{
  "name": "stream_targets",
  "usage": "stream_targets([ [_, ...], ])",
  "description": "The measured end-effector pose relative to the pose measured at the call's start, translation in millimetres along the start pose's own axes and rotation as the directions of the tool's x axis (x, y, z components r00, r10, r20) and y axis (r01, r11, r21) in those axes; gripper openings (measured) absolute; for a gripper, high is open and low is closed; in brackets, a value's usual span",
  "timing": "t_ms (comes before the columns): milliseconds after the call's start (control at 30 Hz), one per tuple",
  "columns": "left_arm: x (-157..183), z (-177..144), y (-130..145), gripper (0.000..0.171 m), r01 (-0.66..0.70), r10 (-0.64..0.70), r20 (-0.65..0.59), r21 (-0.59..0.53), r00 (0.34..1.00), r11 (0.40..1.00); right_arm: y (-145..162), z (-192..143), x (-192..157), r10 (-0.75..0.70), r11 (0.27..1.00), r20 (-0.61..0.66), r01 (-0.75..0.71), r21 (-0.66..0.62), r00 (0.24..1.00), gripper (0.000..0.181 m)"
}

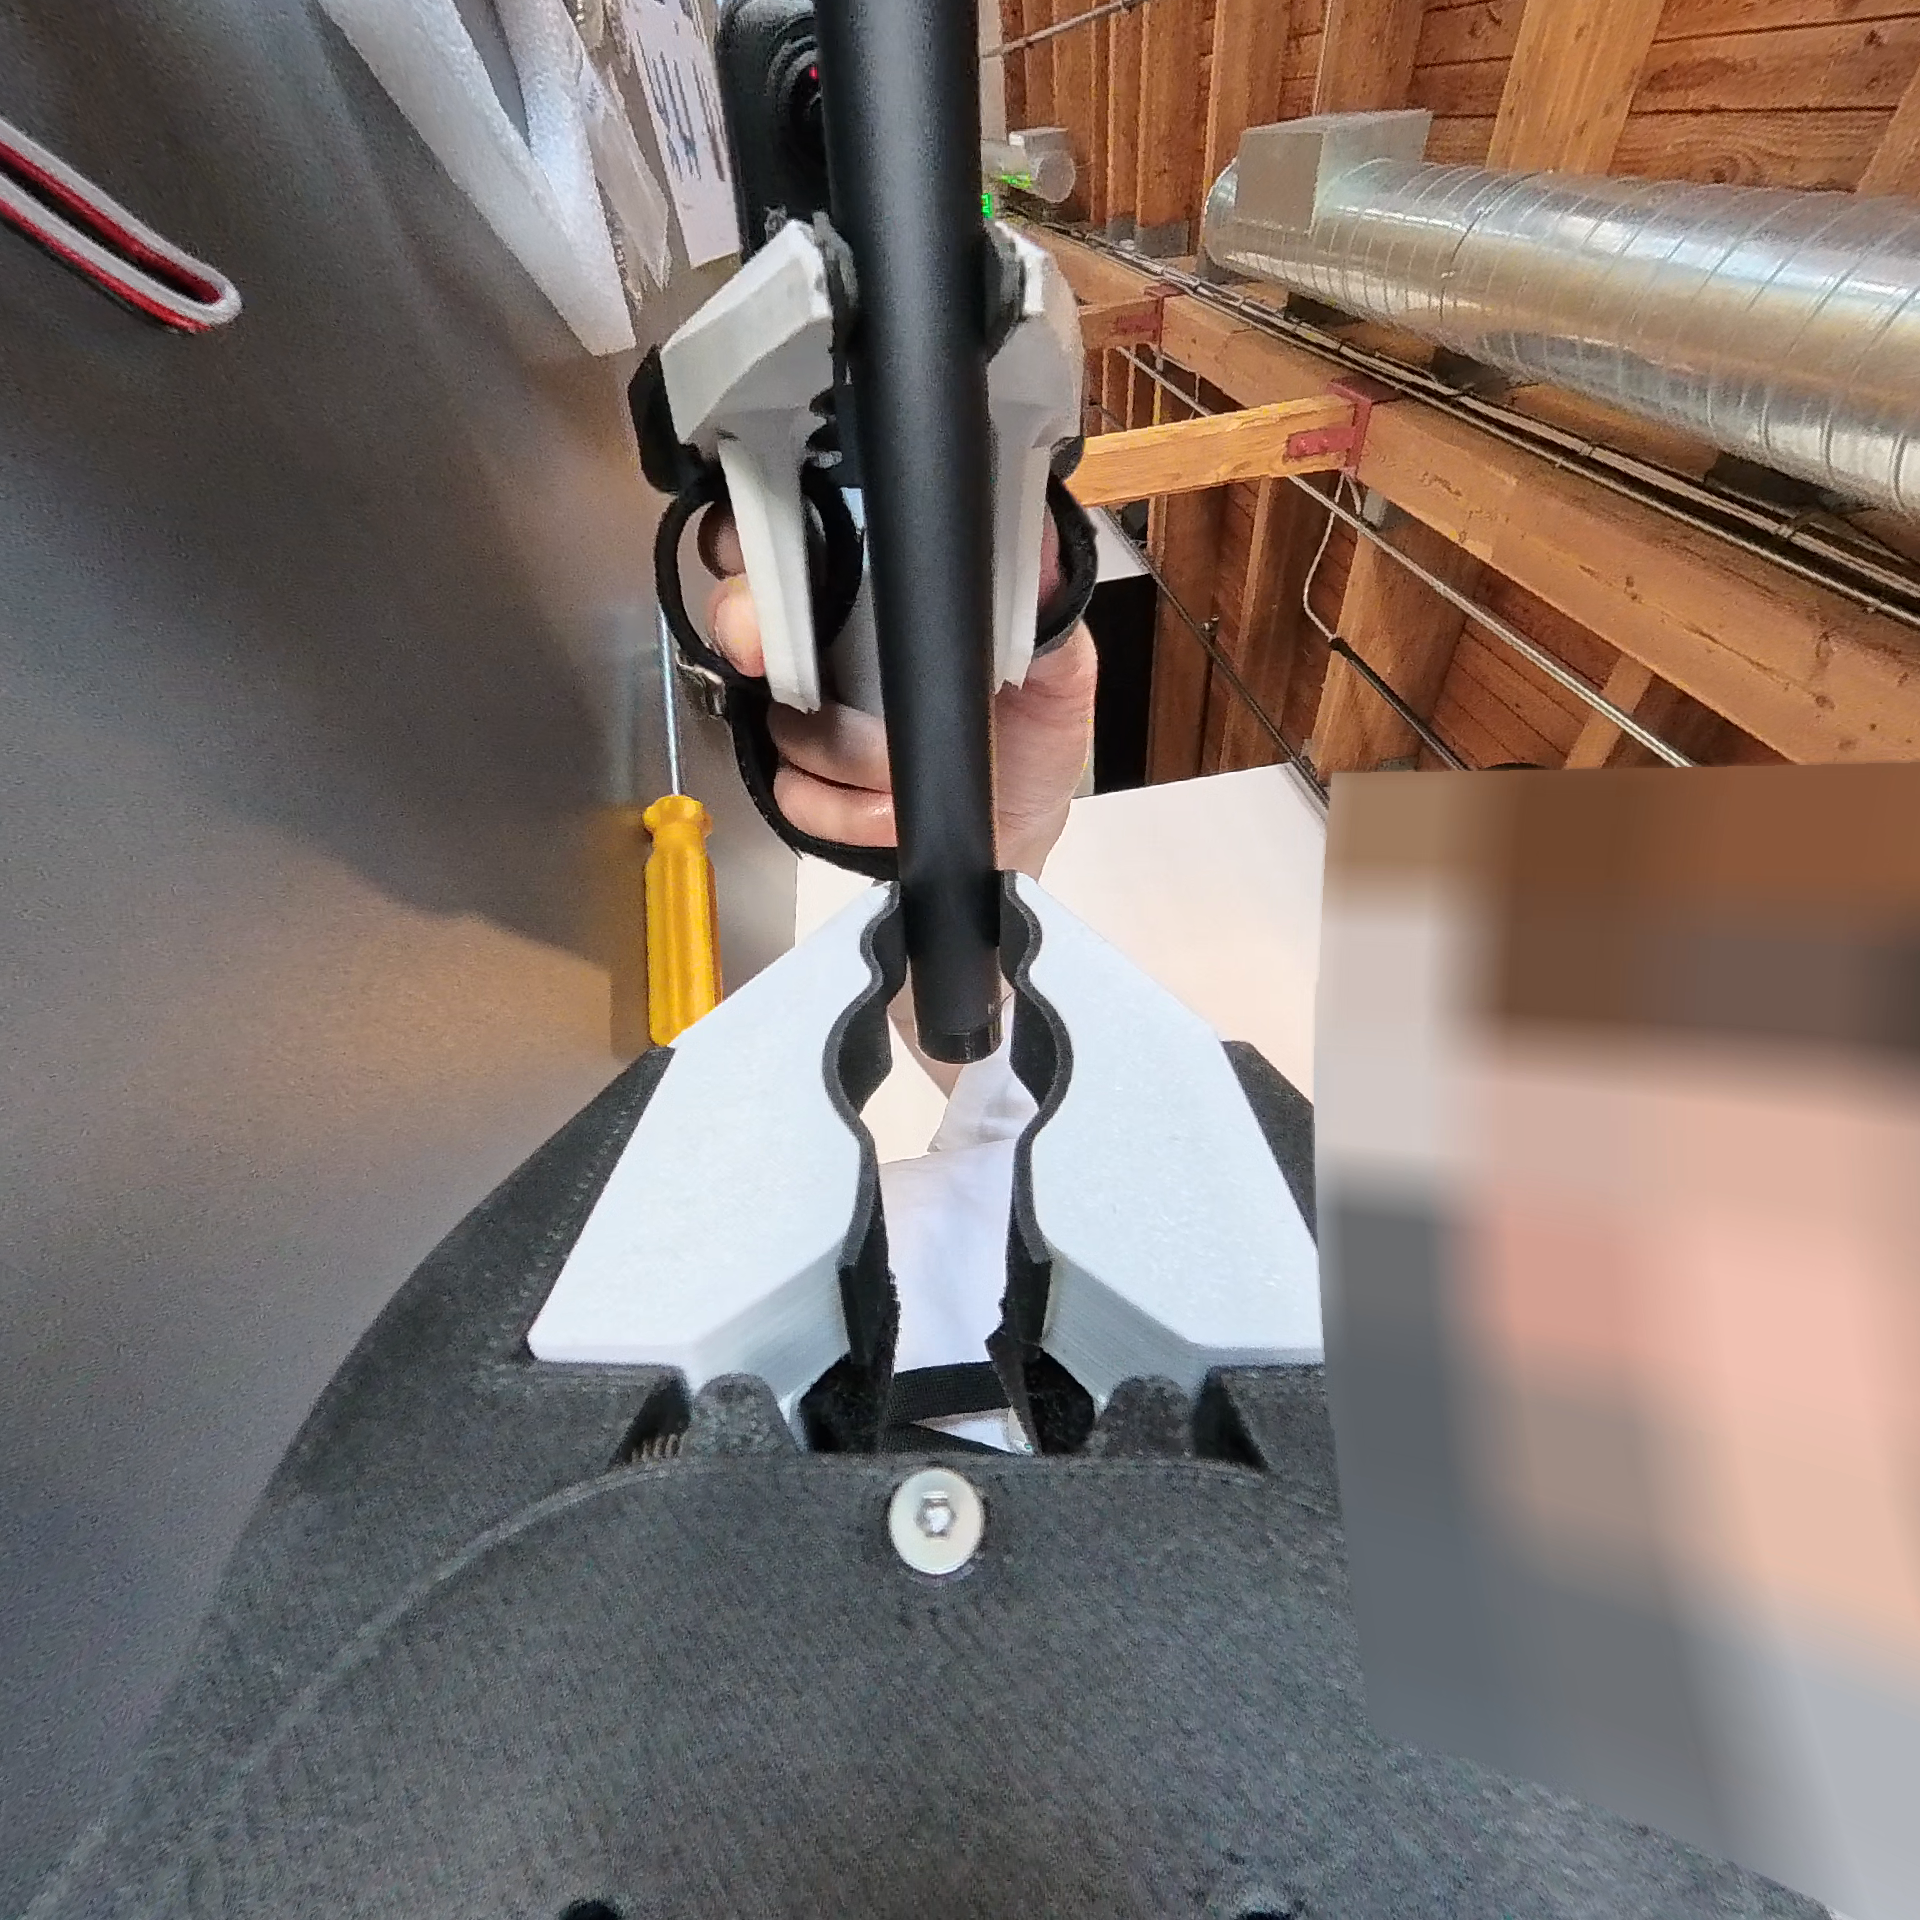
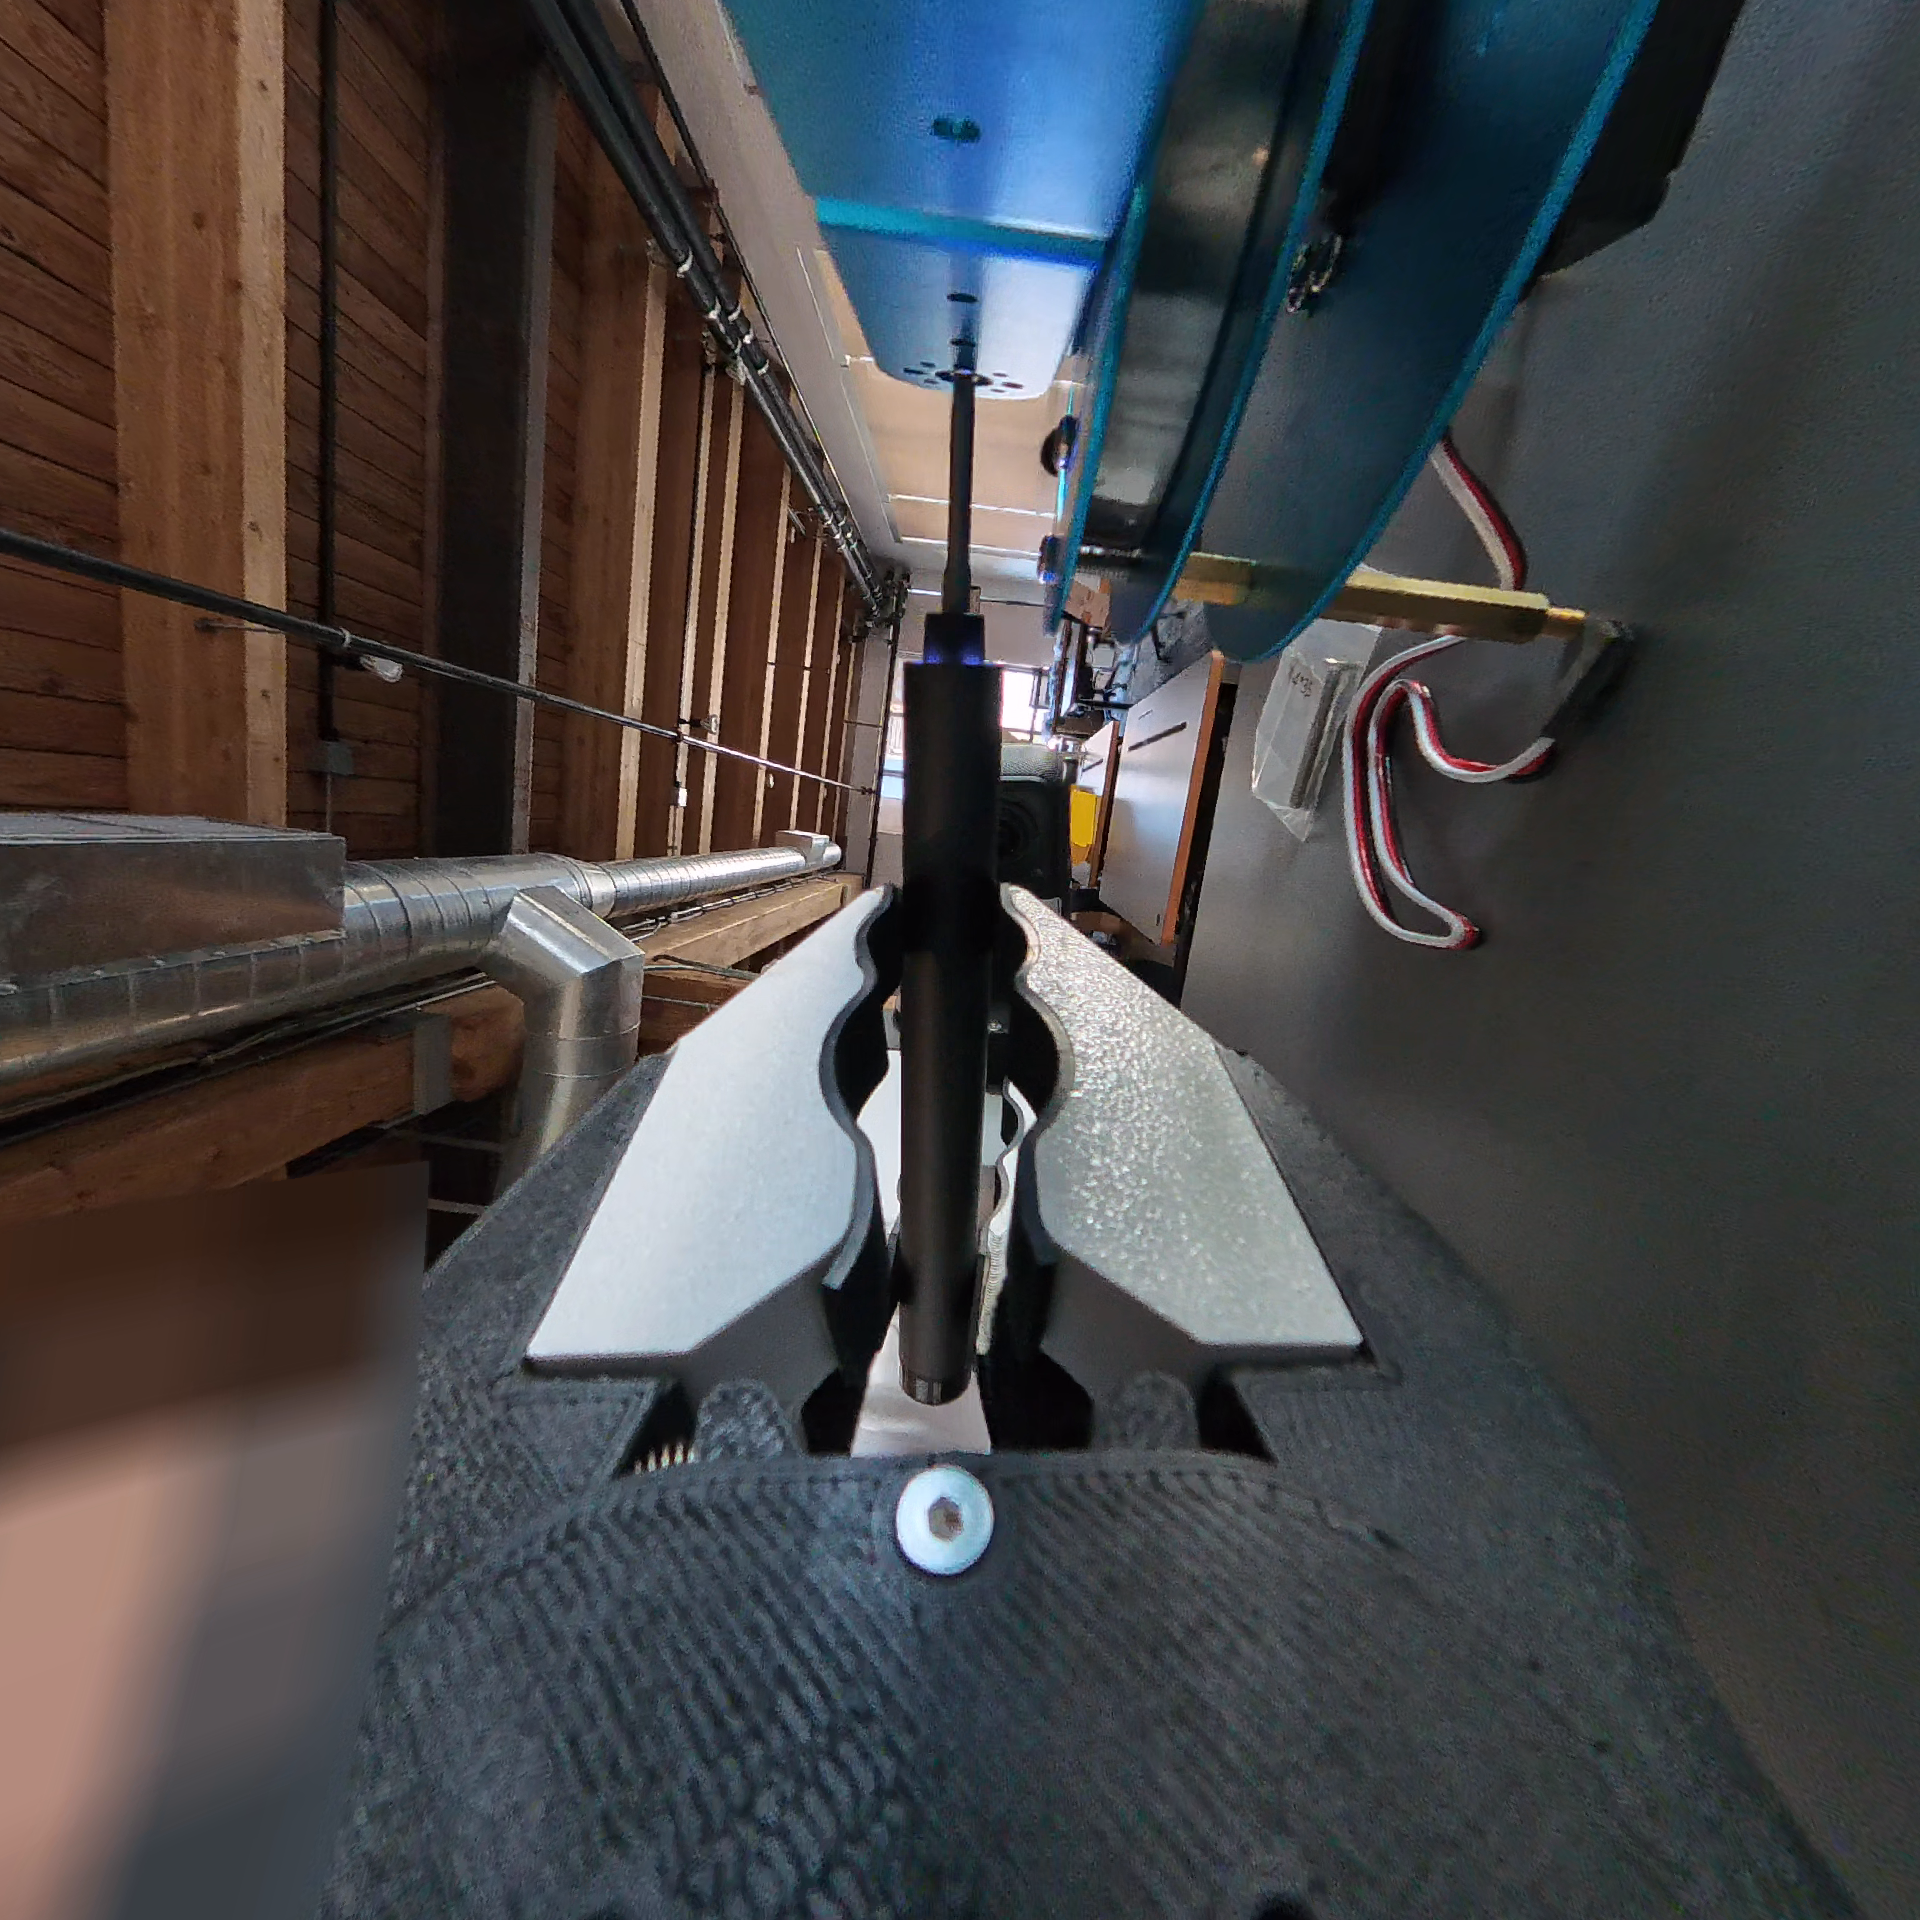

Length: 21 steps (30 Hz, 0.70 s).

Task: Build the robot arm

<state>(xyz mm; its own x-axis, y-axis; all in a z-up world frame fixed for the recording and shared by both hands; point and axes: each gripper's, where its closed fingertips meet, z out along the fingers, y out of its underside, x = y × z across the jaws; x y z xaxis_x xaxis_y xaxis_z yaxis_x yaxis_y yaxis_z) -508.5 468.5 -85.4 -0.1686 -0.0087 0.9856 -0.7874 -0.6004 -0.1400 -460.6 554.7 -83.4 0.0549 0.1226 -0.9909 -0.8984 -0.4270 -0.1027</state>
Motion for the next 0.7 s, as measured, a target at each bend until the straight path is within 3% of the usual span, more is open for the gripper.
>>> stream_targets([
  [200, -1.0, -3.1, -2.5, 0.015, 0.000, 0.000, 0.001, 0.007, 1.000, 1.000, -2.3, 2.1, -5.4, 0.021, 1.000, 0.023, -0.021, 0.010, 1.000, 0.028],
  [367, 1.2, -3.3, -2.6, 0.015, -0.002, 0.002, -0.006, 0.000, 1.000, 1.000, -1.1, 3.1, -0.3, 0.006, 1.000, -0.031, -0.006, 0.002, 1.000, 0.016],
  [700, 0.4, -3.6, -3.3, 0.016, 0.005, -0.005, -0.016, -0.001, 1.000, 1.000, -1.6, 3.3, 0.6, 0.001, 1.000, -0.039, -0.001, 0.003, 0.999, 0.015],
])
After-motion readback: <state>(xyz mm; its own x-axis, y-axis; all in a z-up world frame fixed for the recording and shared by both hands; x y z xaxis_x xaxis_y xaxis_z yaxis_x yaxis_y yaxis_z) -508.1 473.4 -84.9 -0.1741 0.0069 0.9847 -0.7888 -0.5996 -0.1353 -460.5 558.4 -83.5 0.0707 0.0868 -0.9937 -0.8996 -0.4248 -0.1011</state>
